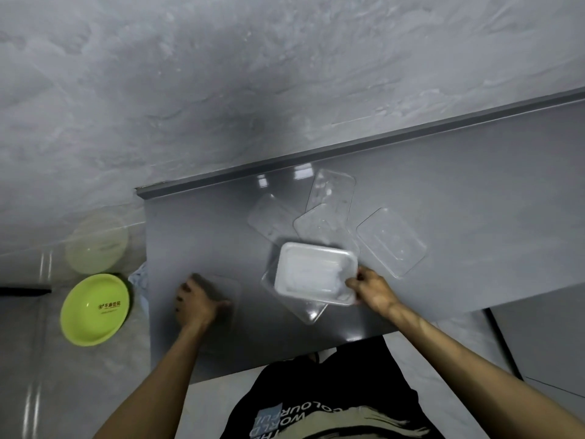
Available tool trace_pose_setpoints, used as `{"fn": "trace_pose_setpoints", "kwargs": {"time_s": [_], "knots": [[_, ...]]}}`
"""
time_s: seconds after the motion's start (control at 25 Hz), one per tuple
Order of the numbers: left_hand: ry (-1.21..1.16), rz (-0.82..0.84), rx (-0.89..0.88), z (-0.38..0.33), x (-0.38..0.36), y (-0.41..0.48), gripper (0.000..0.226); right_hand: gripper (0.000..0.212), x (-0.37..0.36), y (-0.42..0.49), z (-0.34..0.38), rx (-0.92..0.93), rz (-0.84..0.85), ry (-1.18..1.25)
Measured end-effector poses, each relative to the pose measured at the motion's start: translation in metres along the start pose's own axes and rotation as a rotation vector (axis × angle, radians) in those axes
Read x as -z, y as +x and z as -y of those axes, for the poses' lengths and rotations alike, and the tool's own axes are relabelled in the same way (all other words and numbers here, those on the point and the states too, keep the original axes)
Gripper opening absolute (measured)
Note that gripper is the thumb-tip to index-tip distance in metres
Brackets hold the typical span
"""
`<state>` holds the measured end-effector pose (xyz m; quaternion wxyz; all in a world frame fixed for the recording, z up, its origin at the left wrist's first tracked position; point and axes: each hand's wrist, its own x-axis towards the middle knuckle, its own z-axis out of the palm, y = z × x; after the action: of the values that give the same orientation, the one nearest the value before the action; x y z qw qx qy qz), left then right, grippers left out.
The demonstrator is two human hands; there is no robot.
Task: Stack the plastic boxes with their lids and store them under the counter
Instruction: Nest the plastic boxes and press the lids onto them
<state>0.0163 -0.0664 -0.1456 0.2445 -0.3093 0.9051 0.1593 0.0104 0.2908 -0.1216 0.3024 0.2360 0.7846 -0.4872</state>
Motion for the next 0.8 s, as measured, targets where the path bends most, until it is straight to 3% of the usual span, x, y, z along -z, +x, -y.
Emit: {"fn": "trace_pose_setpoints", "kwargs": {"time_s": [0.12, 0.32, 0.4, 0.6, 0.72, 0.8], "knots": [[0.040, 0.039, 0.010, 0.013, -0.013, -0.002, 0.116, 0.027, -0.012, -0.004, 0.006, -0.039, 0.032, 0.139], [-0.057, 0.032, 0.050, 0.022, -0.014, 0.009, 0.120, 0.024, -0.021, -0.007, 0.003, -0.061, 0.052, 0.085], [-0.194, 0.031, 0.014, 0.027, -0.010, 0.017, 0.102, 0.023, -0.025, -0.006, 0.001, -0.060, 0.057, 0.082], [-0.529, 0.114, -0.013, 0.023, 0.025, 0.028, 0.023, 0.027, -0.028, 0.000, 0.002, -0.026, 0.033, -0.098], [-0.897, 0.153, -0.019, 0.002, 0.058, 0.024, 0.003, 0.043, -0.028, -0.004, 0.005, 0.106, -0.171, -0.436], [-1.017, 0.204, -0.096, -0.018, 0.075, 0.013, 0.011, 0.046, -0.031, -0.009, 0.015, 0.290, -0.281, -0.486]]}}
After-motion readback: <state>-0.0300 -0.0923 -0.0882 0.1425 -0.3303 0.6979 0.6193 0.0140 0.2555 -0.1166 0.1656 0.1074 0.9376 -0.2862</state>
